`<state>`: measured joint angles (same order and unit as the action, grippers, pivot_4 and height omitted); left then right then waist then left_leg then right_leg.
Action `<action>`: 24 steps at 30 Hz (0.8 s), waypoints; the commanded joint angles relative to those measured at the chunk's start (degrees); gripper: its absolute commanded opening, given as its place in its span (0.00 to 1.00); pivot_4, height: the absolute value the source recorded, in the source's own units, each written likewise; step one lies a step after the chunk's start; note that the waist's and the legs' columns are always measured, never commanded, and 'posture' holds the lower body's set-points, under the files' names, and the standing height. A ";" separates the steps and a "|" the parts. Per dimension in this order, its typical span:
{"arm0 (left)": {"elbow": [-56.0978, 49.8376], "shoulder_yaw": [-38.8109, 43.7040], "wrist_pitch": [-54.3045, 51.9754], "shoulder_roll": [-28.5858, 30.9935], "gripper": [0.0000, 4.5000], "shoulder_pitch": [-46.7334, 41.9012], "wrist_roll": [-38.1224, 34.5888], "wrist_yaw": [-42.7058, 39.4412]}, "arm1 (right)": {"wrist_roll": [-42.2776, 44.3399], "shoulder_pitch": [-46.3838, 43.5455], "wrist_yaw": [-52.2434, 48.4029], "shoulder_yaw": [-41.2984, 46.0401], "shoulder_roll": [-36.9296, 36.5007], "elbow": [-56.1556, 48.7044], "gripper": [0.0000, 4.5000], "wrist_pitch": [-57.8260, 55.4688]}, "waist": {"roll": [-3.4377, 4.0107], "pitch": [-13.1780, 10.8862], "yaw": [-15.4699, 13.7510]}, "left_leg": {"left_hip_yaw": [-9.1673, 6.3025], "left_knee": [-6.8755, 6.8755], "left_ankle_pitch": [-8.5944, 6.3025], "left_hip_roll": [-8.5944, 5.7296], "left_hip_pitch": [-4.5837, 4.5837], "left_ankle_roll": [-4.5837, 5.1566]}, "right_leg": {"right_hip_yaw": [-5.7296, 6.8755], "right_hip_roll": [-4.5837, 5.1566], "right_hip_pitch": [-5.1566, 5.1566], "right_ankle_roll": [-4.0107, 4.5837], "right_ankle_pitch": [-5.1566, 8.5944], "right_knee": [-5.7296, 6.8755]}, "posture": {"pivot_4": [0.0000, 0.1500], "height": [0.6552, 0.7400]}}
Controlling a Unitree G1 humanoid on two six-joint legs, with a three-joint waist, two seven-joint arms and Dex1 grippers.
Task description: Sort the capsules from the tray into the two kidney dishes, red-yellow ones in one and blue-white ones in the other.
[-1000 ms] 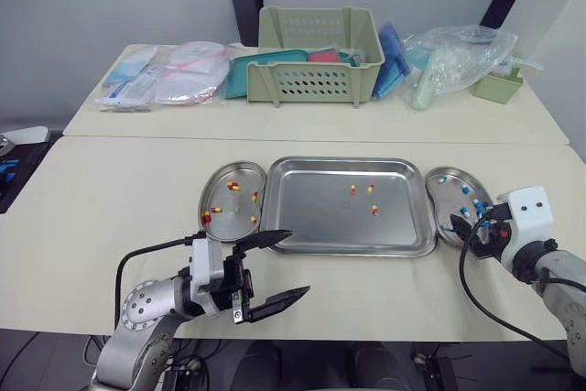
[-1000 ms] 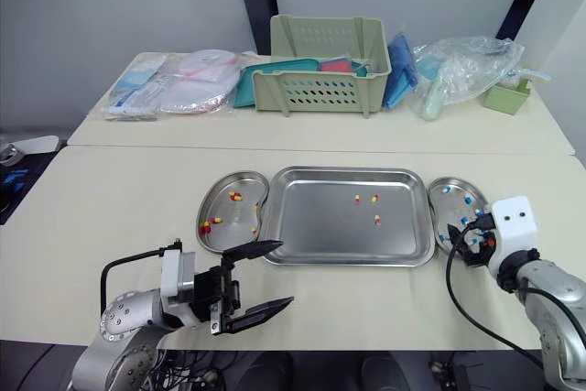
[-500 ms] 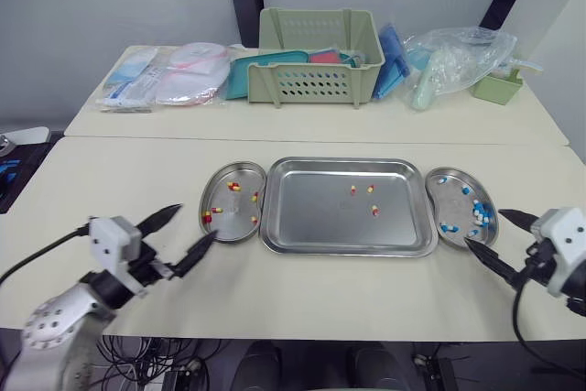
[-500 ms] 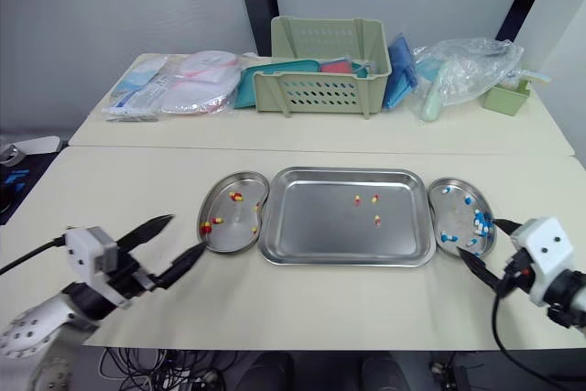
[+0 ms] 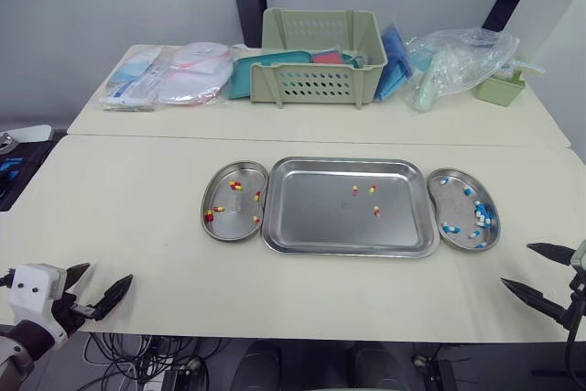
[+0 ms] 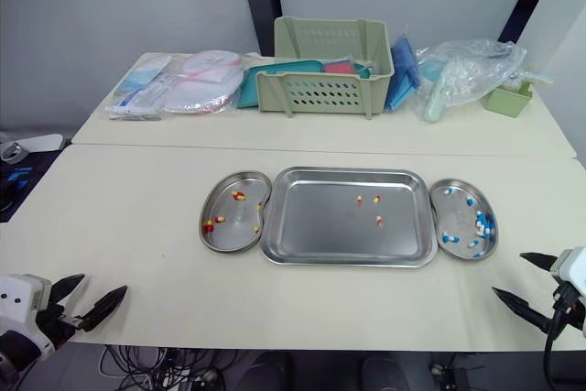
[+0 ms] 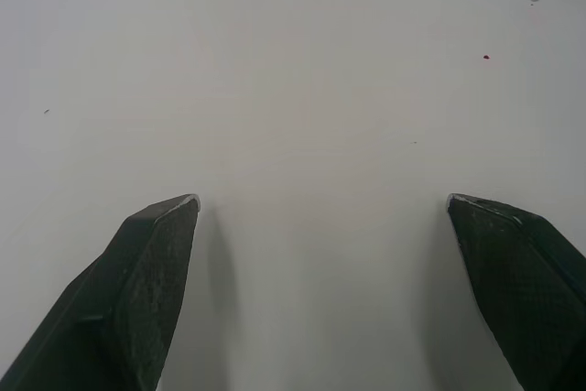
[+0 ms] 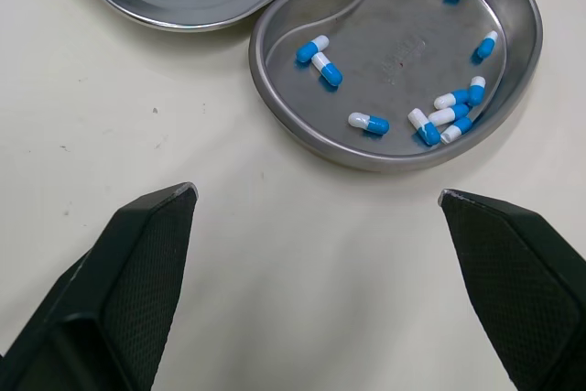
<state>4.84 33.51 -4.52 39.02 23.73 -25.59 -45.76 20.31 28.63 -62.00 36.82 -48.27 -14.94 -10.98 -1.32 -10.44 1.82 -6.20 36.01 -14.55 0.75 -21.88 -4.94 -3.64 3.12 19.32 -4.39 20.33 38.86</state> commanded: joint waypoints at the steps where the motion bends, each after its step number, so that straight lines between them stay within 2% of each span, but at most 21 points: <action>1: 0.27 1.36 1.24 0.22 1.00 -0.06 0.20 -0.58 | -0.20 1.88 -1.90 0.30 0.48 -1.74 1.00 3.91 | 0.00 0.00 0.00 | -0.01 0.00 0.00 0.00 0.00 0.00 | 0.01 0.00 0.00 0.00 0.00 0.00 | 1.00 1.00; 6: -0.91 0.74 0.98 -0.17 1.00 0.85 0.10 -1.78 | 1.94 4.11 -1.11 -5.30 4.57 -10.88 1.00 3.95 | -0.02 0.02 0.04 | -0.04 -0.03 0.00 0.04 0.00 0.00 | 0.03 -0.02 0.01 0.00 0.00 -0.01 | 1.00 1.00; 10: -4.96 0.64 -0.61 -0.78 1.00 2.02 -0.35 -1.11 | 2.12 1.10 3.93 -10.76 8.48 -15.63 1.00 2.53 | -0.09 0.07 0.13 | 0.02 0.00 0.00 0.04 0.02 0.00 | -0.03 -0.01 0.00 -0.01 0.00 0.03 | 1.00 1.00; 19: -16.20 1.14 -4.93 -1.17 1.00 5.33 -1.84 -0.86 | -0.34 -4.33 13.46 -19.73 13.99 -19.36 1.00 0.86 | -0.15 0.11 -0.16 | -0.03 0.00 0.00 0.03 -0.01 -0.01 | 0.01 0.01 0.00 0.00 0.00 0.00 | 1.00 1.00; 24: -27.31 -2.46 -10.95 1.41 1.00 1.89 -5.71 -1.76 | -1.05 -4.24 14.15 -21.78 14.01 -18.81 1.00 1.83 | -0.17 0.12 -0.21 | -0.04 0.01 0.00 0.03 0.00 -0.01 | 0.03 0.01 -0.01 0.00 -0.01 0.02 | 1.00 1.00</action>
<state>-17.70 32.01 -13.73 39.13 26.77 -29.13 -47.05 19.11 24.26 -48.28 15.14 -34.32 -32.54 -10.32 -1.49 -10.32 1.61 -6.25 36.02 -14.54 0.77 -21.87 -4.95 -3.60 3.13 19.30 -4.39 20.33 38.88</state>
